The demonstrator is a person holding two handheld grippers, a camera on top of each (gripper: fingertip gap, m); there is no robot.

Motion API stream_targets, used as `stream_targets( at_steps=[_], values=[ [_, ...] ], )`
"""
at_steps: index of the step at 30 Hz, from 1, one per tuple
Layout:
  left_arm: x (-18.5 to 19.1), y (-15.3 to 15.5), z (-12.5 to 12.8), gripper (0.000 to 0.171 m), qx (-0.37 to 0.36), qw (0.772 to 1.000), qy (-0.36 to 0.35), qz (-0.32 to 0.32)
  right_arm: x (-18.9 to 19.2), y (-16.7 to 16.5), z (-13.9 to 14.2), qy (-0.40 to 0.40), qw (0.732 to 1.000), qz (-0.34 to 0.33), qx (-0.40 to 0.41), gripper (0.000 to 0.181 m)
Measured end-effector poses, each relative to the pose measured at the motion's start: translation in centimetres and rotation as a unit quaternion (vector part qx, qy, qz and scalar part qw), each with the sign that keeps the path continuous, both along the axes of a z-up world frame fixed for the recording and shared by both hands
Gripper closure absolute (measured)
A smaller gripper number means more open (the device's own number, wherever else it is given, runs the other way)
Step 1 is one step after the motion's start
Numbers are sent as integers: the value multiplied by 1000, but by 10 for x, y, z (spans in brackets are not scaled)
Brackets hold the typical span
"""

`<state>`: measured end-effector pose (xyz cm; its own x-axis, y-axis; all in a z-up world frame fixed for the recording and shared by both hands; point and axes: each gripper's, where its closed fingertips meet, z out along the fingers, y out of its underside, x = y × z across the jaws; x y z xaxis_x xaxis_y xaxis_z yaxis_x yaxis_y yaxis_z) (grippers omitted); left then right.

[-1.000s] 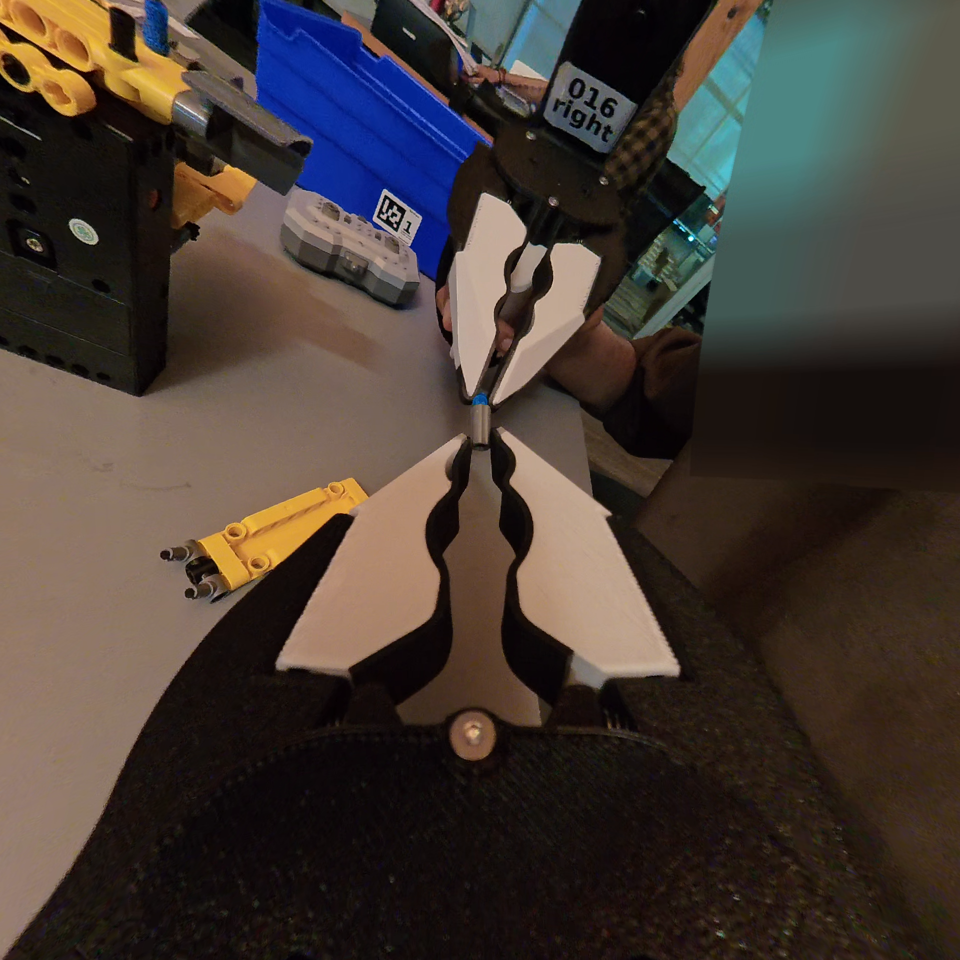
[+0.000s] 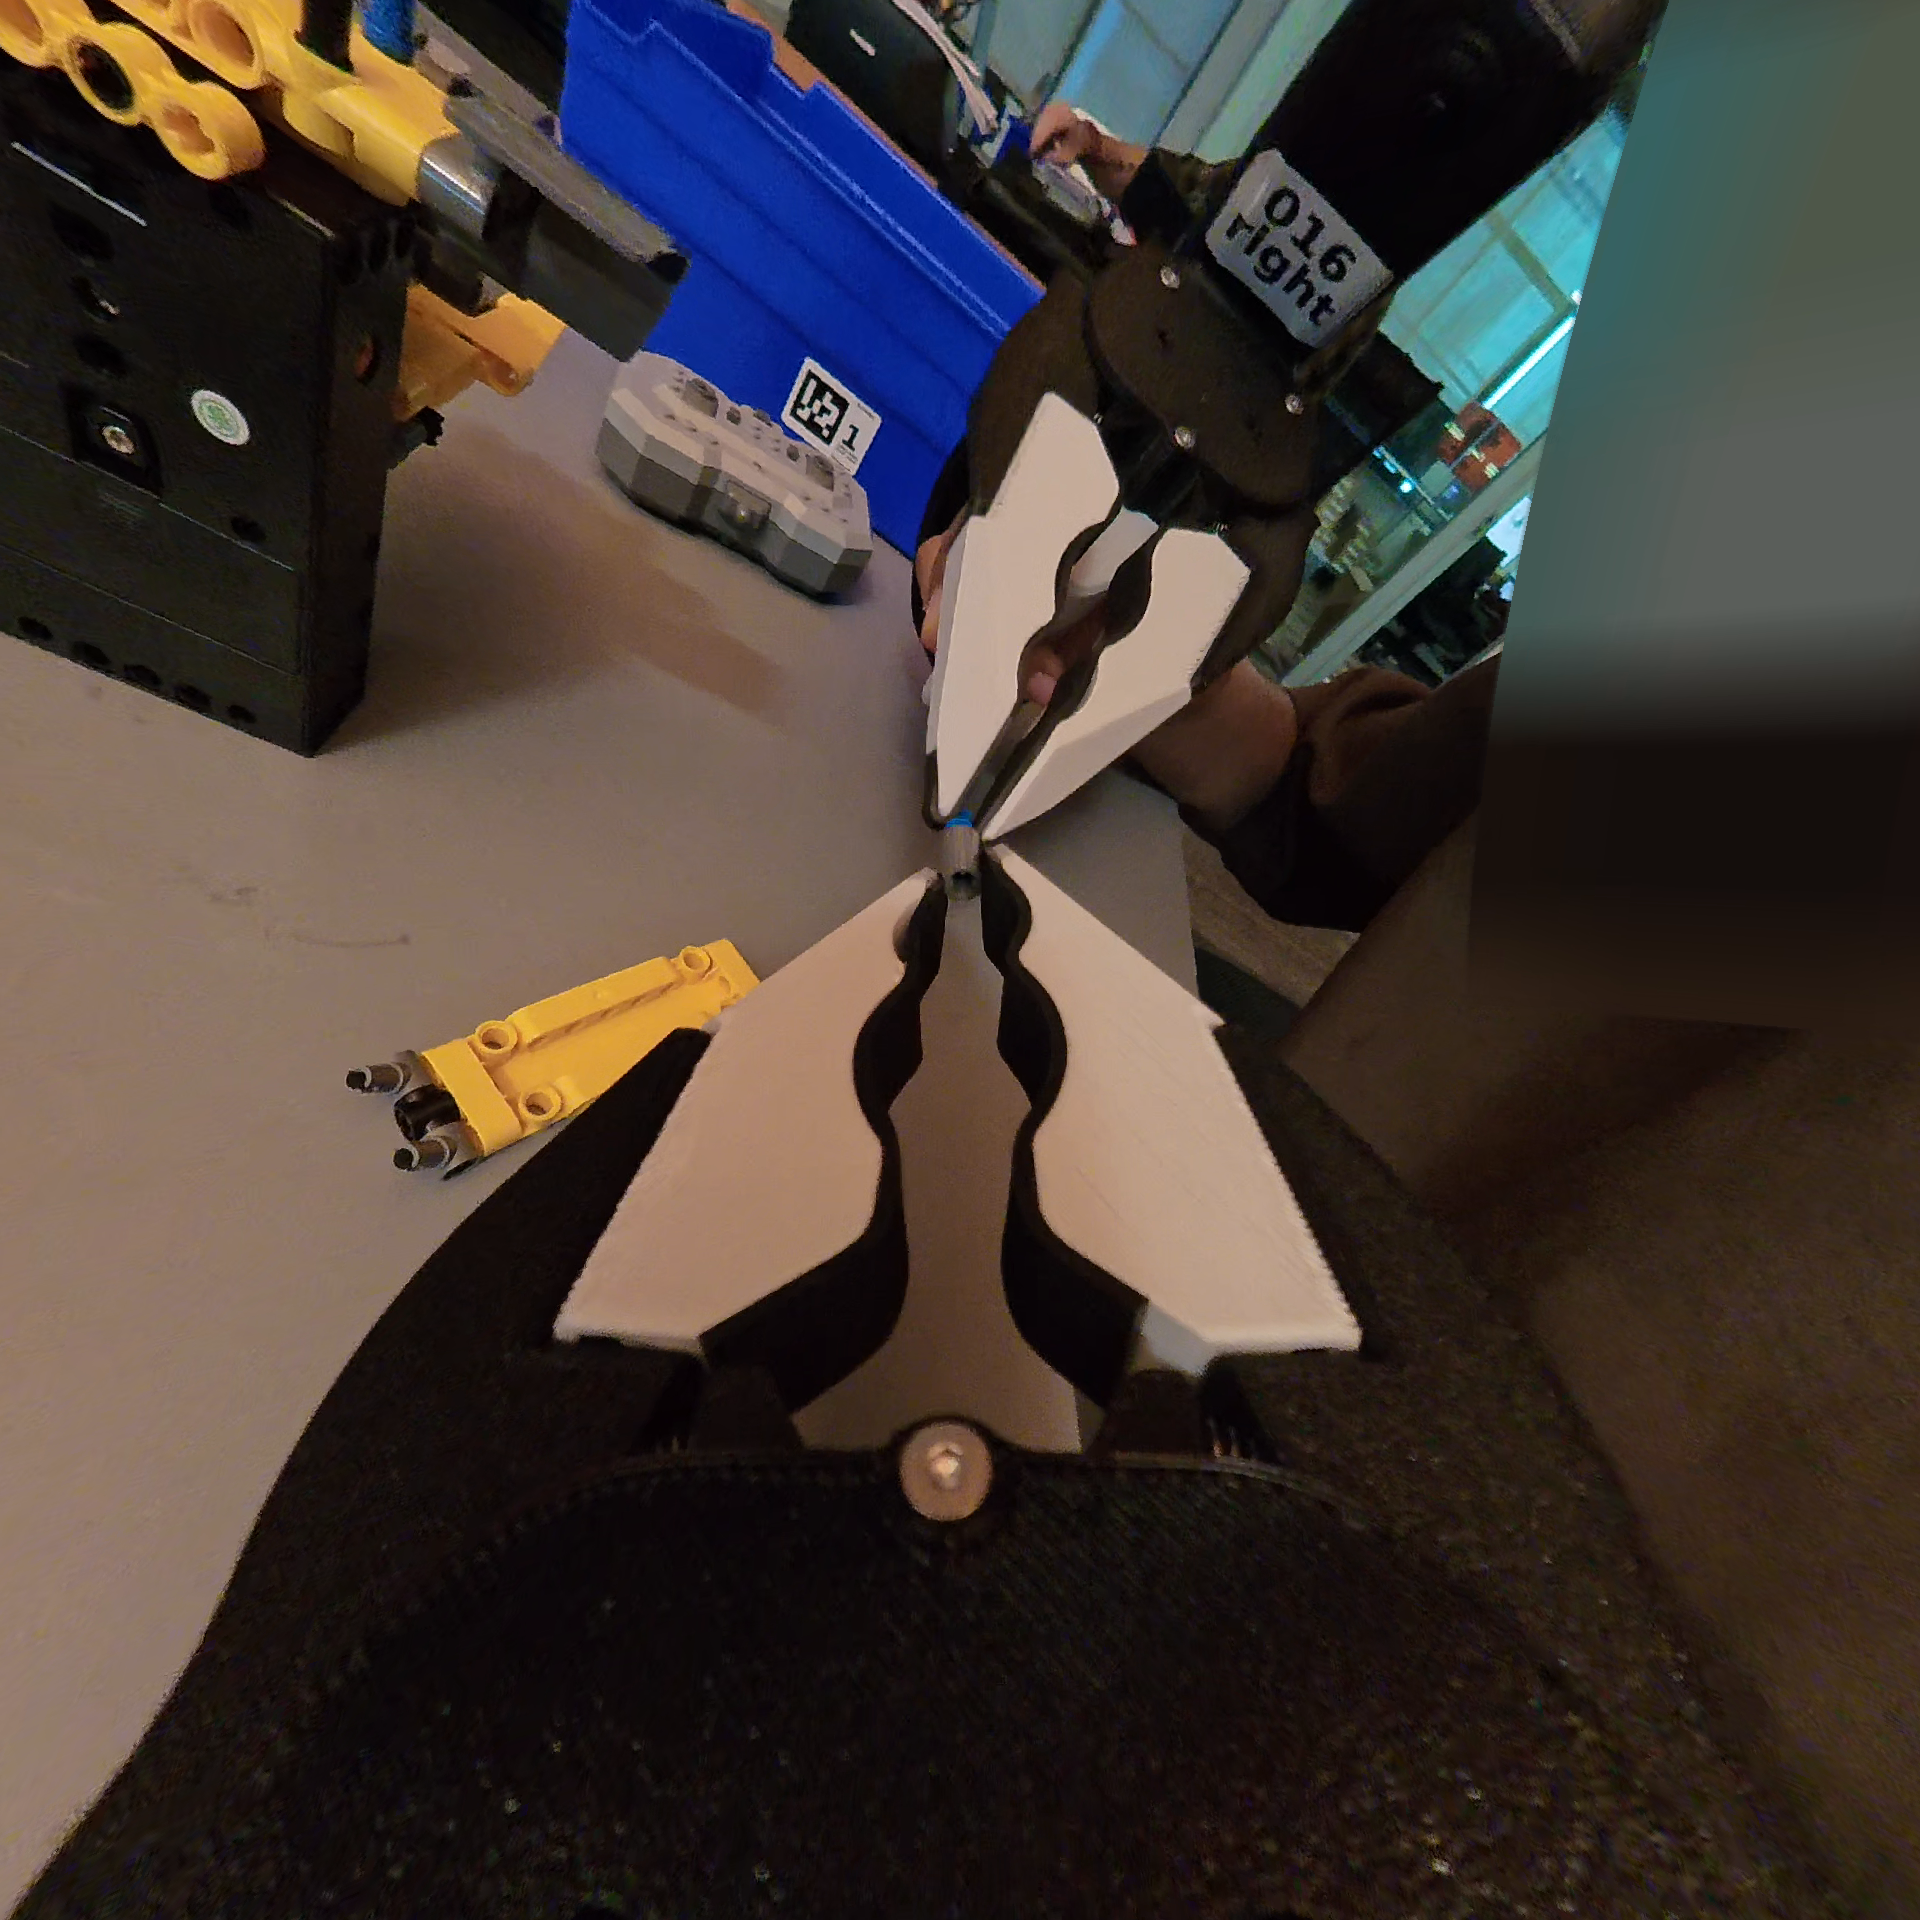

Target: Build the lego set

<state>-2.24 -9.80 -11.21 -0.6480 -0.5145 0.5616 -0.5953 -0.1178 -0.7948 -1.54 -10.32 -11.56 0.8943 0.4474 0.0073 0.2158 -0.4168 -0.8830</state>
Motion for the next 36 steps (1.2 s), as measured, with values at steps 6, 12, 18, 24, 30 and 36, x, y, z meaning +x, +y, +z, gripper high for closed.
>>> stream_targets(
  at_steps=[6, 12, 18, 24, 30, 36],
  values=[
    [-3, -3, -2, 168, 9, 1000, 0, -11, 1, -1, 0, -8, 1000, -1, 1, 178],
    [-3, -3, -3, 168, 7, 1000, 4, -12, -2, -2, -1, -8, 1000, 9, -2, 178],
    [-4, -4, -4, 168, 6, 1000, 6, -16, -3, -2, -1, -14, 1000, 10, -3, 178],
    [-4, -4, -6, 168, 8, 1000, 9, -19, -5, -3, -3, -20, 1000, 15, -6, 178],
    [-7, -6, -8, 168, 11, 999, 11, -28, -7, -4, -6, -24, 999, 24, -12, 178],
    [-11, -8, -11, 168, 37, 998, -1, -42, -12, -7, -9, 2, 999, 38, -32, 178]
  ],
)
